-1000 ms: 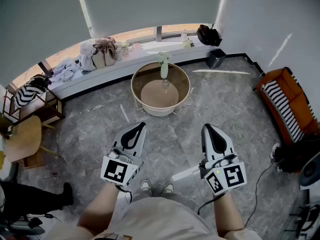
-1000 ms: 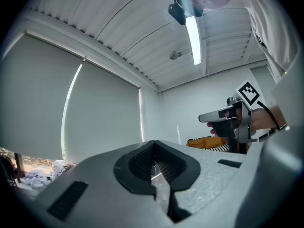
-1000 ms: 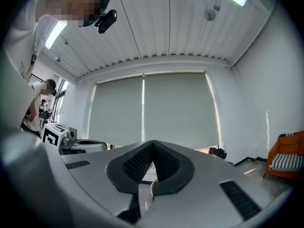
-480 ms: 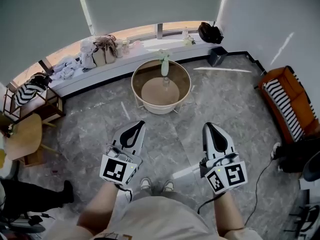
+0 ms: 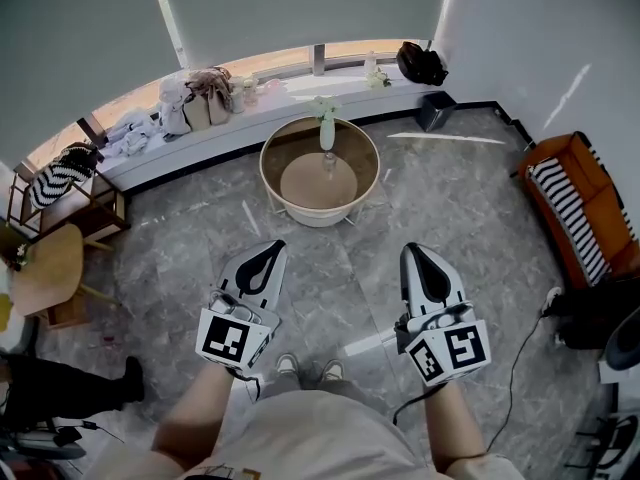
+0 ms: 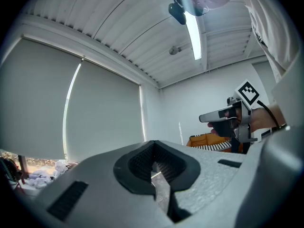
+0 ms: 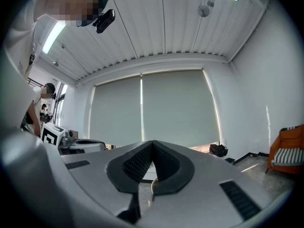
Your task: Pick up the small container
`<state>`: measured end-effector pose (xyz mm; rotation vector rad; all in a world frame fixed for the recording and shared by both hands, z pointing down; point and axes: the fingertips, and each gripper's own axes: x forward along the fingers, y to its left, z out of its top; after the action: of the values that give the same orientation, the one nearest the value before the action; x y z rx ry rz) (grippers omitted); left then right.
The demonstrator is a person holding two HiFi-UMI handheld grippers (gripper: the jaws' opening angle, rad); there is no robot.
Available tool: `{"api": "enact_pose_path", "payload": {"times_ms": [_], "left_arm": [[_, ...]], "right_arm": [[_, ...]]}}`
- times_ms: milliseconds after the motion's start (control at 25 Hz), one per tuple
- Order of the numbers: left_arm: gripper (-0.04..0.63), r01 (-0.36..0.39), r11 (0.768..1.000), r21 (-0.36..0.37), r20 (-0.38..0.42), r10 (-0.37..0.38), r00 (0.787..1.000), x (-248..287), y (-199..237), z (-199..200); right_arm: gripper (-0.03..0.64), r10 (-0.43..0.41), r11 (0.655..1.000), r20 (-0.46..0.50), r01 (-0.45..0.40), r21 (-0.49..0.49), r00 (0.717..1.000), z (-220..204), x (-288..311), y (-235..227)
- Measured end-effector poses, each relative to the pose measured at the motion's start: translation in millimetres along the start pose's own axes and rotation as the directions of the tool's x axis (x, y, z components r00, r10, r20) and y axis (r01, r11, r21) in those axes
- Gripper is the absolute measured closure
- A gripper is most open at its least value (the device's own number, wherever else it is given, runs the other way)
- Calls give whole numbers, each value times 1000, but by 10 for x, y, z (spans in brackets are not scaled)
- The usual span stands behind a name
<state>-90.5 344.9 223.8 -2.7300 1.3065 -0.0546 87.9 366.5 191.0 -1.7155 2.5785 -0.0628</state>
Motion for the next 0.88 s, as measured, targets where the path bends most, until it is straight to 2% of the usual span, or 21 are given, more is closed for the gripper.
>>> {"api": "enact_pose_path", "payload": {"times_ms": [520, 880], "left_arm": [[588, -65, 998, 17, -4, 65, 998, 206, -332, -10], [588, -67, 997, 29, 8, 67, 998, 419, -390, -83]], "right_arm": [[612, 54, 998, -1, -54, 19, 999, -119, -110, -390], [612, 54, 998, 3, -54, 21, 999, -251, -41, -621]]}}
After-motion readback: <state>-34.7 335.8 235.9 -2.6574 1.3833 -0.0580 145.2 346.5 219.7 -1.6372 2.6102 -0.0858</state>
